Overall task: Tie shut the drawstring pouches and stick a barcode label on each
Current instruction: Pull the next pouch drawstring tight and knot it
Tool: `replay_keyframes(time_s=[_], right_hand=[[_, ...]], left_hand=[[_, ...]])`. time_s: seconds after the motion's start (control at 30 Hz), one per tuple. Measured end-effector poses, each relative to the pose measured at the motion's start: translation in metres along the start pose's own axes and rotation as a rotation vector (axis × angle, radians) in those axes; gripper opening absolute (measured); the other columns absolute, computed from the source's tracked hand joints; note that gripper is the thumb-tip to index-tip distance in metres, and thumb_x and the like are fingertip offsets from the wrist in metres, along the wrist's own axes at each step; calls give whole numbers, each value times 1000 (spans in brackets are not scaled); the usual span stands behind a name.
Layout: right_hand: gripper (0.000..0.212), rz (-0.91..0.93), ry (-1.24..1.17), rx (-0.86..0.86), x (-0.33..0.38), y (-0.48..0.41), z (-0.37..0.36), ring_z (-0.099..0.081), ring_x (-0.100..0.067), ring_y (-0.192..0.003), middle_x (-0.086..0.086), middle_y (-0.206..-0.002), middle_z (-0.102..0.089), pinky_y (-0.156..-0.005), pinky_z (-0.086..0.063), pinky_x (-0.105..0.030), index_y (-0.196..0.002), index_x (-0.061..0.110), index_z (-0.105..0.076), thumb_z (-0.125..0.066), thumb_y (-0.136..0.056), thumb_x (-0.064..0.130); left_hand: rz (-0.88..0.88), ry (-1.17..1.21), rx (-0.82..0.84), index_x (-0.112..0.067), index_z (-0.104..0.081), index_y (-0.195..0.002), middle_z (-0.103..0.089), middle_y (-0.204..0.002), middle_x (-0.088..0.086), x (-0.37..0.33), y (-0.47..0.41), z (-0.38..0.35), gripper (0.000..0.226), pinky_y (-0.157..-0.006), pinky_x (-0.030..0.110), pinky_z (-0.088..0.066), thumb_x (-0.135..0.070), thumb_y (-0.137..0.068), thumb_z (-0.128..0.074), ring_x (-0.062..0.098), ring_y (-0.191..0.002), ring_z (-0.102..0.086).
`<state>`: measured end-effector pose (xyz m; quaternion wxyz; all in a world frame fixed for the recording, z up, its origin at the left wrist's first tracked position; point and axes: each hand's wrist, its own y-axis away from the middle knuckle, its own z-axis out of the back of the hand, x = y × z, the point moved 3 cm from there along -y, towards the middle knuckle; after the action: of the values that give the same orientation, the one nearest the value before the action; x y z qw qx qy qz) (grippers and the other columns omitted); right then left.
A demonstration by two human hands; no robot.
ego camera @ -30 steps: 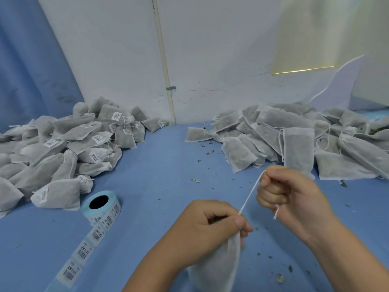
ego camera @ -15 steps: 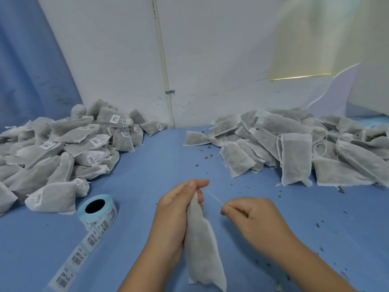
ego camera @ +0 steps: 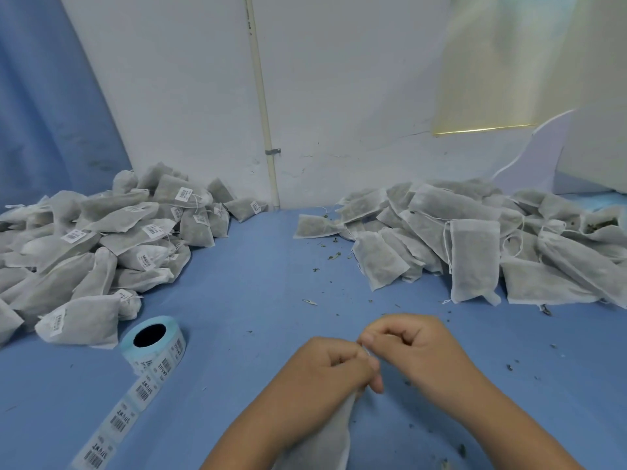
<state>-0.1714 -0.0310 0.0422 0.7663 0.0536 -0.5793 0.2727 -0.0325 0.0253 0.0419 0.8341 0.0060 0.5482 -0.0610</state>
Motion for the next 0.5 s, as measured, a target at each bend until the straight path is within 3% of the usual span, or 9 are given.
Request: replay_keyframes(time_s=[0.07,0.13,0.2,0.27,0.33,0.43,0.5], right_hand=[[20,-35,40,18,-6,-1,-4,-50,-8,-62,-13,-65,-61,-62,-41,-25,-68,15,-71,-64,-87,18],[19,-31,187,-61,-11,-3,0,-48,-1,-60,6,-62,-58,-61,-39,-19,-69,19,-69,-64,-87,22],[9,10,399,-157,-10,-3,4,-53,3,-79,17,-82,-61,-73,-39,-14,-84,32,-69,-63,-87,26],[19,42,464,-254,-4,-1,8,-51,3,-98,18,-102,-57,-84,-38,-13,-104,33,-65,-64,-86,26],[17,113,343,-334,4,1,10,-55,0,-92,16,-93,-59,-77,-41,-12,-94,31,-66,-66,-83,19],[18,68,60,-151,14,5,3,-54,-4,-62,7,-67,-63,-57,-41,-15,-71,26,-69,-66,-82,12],[18,23,7,-18,17,7,-6,-54,-14,-62,-6,-66,-63,-59,-45,-28,-71,22,-70,-64,-84,10]], left_hand=[[131,315,15,-16,-64,-57,-44,-51,1,2,0,0,21,-52,26,-33,-37,-63,-62,17,-49,-38],[228,677,38,-11,-58,-54,-37,-51,1,4,-1,-1,17,-47,25,-30,-25,-61,-63,15,-44,-33],[287,910,34,-11,-56,-54,-34,-50,-1,8,-4,0,12,-42,25,-32,-17,-64,-61,14,-41,-31],[310,1007,24,-11,-55,-56,-34,-50,-2,11,-6,2,14,-40,24,-34,-19,-67,-59,13,-39,-32],[313,1022,23,-10,-55,-58,-34,-50,-2,14,-7,3,14,-40,24,-35,-19,-68,-58,14,-39,-32],[299,987,43,-11,-55,-56,-33,-52,-1,15,-7,3,18,-42,25,-33,-21,-71,-56,13,-42,-32],[281,949,70,-11,-55,-54,-34,-50,-2,15,-6,2,21,-44,24,-31,-21,-72,-56,13,-43,-31]])
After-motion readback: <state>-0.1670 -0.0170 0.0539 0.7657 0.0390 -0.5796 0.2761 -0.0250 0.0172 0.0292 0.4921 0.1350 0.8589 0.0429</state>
